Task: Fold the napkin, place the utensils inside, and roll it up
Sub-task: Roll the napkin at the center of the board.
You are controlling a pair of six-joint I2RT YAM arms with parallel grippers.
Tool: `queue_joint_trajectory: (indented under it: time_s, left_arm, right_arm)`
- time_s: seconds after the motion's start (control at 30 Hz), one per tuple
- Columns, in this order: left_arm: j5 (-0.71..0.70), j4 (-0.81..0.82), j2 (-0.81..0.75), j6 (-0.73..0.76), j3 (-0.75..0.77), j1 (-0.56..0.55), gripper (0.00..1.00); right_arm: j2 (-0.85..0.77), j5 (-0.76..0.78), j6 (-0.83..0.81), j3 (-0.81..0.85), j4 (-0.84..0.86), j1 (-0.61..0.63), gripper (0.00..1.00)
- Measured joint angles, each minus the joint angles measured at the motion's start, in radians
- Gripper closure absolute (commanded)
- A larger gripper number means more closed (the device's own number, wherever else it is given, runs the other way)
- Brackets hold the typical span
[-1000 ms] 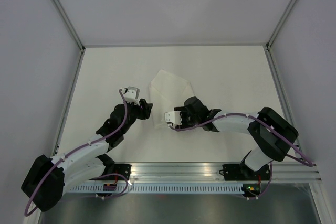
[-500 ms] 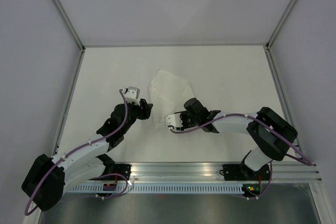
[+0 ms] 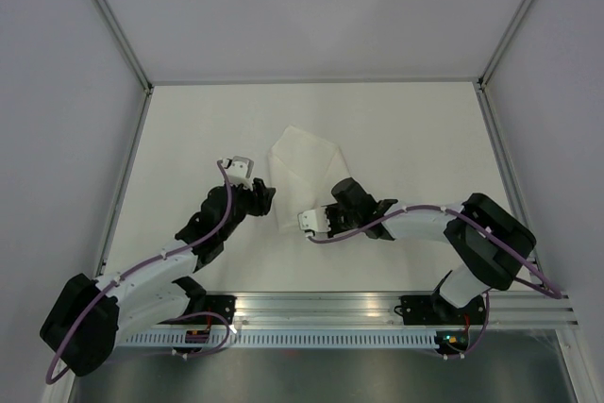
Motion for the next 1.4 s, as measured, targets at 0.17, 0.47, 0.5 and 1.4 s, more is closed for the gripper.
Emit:
queue_joint_trajectory:
  time_s: [0.17,0.47,0.5,1.4]
  left_arm:
    - [0.001,0.006,0.015,0.000,0.000,-0.016,0.45]
    - [-0.021,0.047,0.069,-0.006,0.000,-0.134,0.45]
    - [-0.025,0.053,0.073,-0.008,0.000,-0.145,0.44]
    - [-0.501,0.097,0.262,0.055,0.042,-0.704,0.17]
  right_arm:
    - [-0.022,-0.010,0.000,-0.013,-0.030,0.000,0.89]
    - [-0.103,-0.066,0.018,-0.036,-0.167,-0.020,0.89]
    - [-0.113,-0.071,0.020,-0.040,-0.182,-0.022,0.89]
    - [0.195,-0.393,-0.062,0.397,-0.864,-0.250,0.90]
